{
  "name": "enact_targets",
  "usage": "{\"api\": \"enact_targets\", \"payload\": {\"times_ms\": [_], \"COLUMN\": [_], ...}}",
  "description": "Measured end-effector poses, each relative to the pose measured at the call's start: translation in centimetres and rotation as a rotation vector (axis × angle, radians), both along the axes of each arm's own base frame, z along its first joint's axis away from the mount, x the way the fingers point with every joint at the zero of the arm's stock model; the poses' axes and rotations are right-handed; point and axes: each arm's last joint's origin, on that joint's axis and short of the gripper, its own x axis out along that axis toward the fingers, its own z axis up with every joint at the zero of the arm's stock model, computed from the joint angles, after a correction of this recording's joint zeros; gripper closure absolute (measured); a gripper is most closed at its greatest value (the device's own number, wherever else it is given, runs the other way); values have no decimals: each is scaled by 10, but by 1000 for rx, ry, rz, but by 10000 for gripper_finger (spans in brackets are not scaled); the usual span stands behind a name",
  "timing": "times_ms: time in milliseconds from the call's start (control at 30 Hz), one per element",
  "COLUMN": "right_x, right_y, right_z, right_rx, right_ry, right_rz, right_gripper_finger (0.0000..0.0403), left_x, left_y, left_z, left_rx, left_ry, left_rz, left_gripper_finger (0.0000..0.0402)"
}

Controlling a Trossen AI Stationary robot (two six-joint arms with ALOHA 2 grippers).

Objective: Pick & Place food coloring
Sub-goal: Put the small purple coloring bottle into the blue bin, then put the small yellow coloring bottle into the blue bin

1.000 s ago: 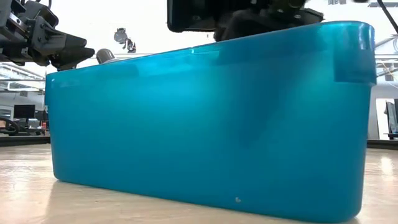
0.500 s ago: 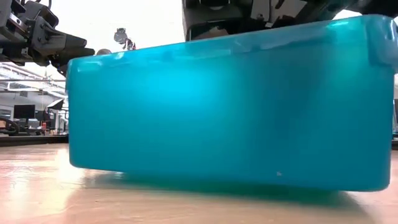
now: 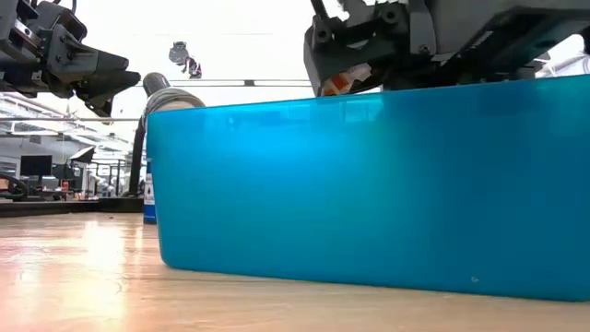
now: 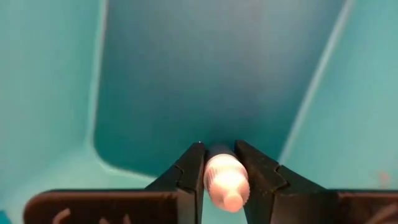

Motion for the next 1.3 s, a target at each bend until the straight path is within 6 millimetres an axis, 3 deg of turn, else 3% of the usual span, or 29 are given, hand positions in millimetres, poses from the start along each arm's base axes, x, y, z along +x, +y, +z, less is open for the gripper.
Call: {"api": "enact_targets", "payload": {"times_ms": [533,833,1067,1300], "right_x": [6,8,4,-9], "right_y": [3,5,2,-6], "right_z": [1,5,41,91], "right_rx": [36,64,108,125], "right_ry": [-57,-96,-187,-314], "right_rz": [-20,-37,-69,-101], "right_gripper_finger": [290,229,221,231], "left_x": [0,0,0,0], "left_y": [0,0,0,0], "left_z": [0,0,0,0], "left_rx": [0,0,0,0], "left_ry": [0,0,0,1], "left_rz": [0,0,0,0], "left_gripper_finger": [249,249,249,249]}}
